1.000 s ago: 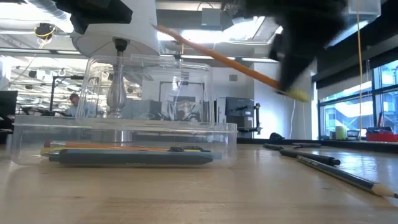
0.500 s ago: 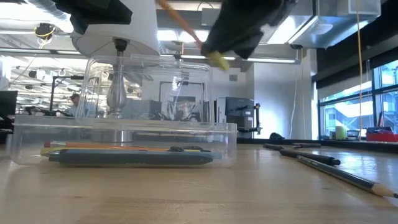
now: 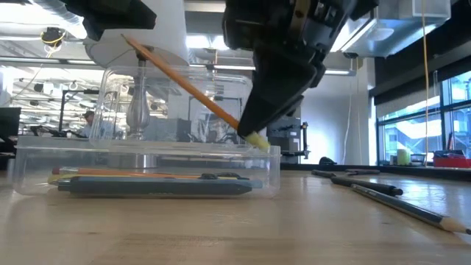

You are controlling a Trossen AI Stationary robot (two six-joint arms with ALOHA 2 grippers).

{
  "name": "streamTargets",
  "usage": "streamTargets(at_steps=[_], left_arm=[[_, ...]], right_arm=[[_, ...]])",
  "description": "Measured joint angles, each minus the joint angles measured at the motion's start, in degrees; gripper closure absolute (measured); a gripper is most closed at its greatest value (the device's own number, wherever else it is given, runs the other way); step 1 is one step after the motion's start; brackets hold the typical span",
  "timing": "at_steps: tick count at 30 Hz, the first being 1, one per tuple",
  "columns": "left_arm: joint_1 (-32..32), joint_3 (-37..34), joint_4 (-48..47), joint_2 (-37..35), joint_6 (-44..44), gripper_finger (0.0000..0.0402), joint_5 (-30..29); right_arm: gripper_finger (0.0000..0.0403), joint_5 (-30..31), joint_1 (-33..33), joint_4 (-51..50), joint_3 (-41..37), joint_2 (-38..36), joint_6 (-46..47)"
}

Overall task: Pick & place school supplies into a supply box
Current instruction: Put the orange pencil into the transparent supply box

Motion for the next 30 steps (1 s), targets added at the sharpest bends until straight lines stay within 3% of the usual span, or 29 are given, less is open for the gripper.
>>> streamTargets(at_steps=[6, 10, 15, 30], left_arm=[[0.0, 0.0, -0.1, 0.0, 0.0, 0.0329, 0.0], [0.0, 0.0, -0.1, 0.0, 0.0, 0.0329, 0.0], [0.0, 0.0, -0.1, 0.0, 0.0, 0.0329, 0.0], [0.0, 0.0, -0.2, 0.0, 0.0, 0.0329, 0.0]], right_arm=[[0.0366, -5.9, -1.4, -7.0, 3.4, 0.0, 2.1], [0.0366, -5.1, -2.0, -16.4, 8.9, 0.0, 2.0], [0.0366, -3.4, -2.6, -20.3, 12.3, 0.0, 0.5], [0.0366, -3.9, -3.1, -15.3, 12.4, 2.6, 0.4]])
